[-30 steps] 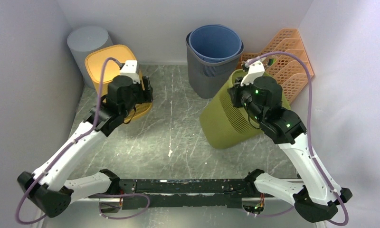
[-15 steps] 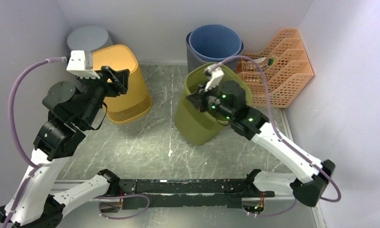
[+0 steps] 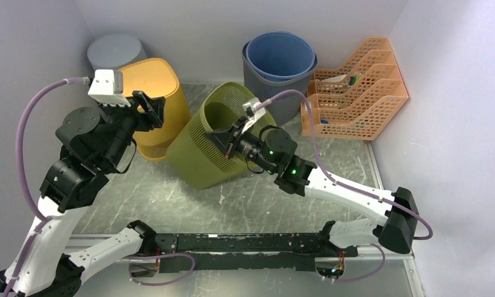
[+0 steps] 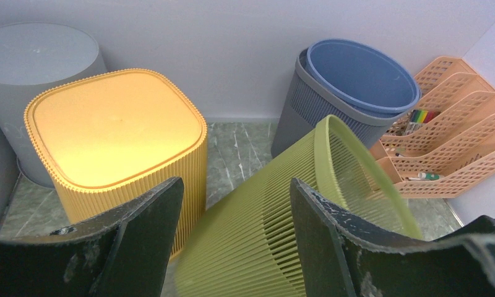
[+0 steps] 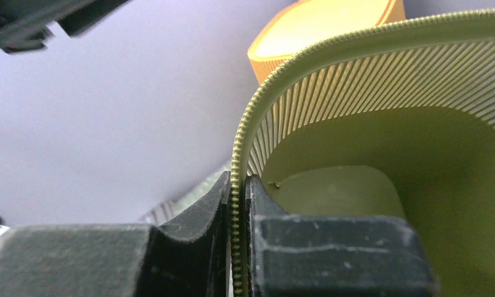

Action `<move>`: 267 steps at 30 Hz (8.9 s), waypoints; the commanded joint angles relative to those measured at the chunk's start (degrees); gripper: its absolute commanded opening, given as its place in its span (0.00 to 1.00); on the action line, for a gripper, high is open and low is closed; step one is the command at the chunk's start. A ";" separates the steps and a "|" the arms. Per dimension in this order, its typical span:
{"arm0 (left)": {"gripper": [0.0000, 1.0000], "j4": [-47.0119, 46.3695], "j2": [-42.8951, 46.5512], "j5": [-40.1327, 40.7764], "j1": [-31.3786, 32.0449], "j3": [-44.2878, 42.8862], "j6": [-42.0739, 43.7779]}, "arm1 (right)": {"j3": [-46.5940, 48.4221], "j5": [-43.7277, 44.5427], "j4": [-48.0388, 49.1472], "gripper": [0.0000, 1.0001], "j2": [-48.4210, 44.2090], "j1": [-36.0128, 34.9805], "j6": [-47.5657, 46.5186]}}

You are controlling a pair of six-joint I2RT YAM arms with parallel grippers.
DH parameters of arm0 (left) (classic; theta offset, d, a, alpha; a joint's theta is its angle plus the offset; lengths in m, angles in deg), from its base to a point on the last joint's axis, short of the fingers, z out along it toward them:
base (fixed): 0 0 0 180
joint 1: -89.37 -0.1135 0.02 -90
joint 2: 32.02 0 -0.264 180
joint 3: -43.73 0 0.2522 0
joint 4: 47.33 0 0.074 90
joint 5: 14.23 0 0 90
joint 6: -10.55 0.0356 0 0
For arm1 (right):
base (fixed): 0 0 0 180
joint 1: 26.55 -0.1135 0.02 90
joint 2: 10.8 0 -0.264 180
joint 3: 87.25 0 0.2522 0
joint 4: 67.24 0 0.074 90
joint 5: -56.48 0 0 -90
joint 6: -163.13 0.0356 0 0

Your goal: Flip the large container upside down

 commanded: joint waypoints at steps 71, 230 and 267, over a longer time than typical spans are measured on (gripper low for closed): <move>0.74 3.07 -3.09 2.64 -0.16 -3.84 0.80 | -55.61 -32.90 84.50 0.00 19.13 45.04 59.31; 0.80 -2.84 -5.52 -7.86 -0.14 6.27 2.05 | 35.04 -11.78 -5.55 0.38 49.97 8.18 -10.88; 0.82 -4.91 -4.76 -7.76 -0.14 8.79 0.74 | 60.05 2.59 -39.62 1.00 40.40 34.52 -25.61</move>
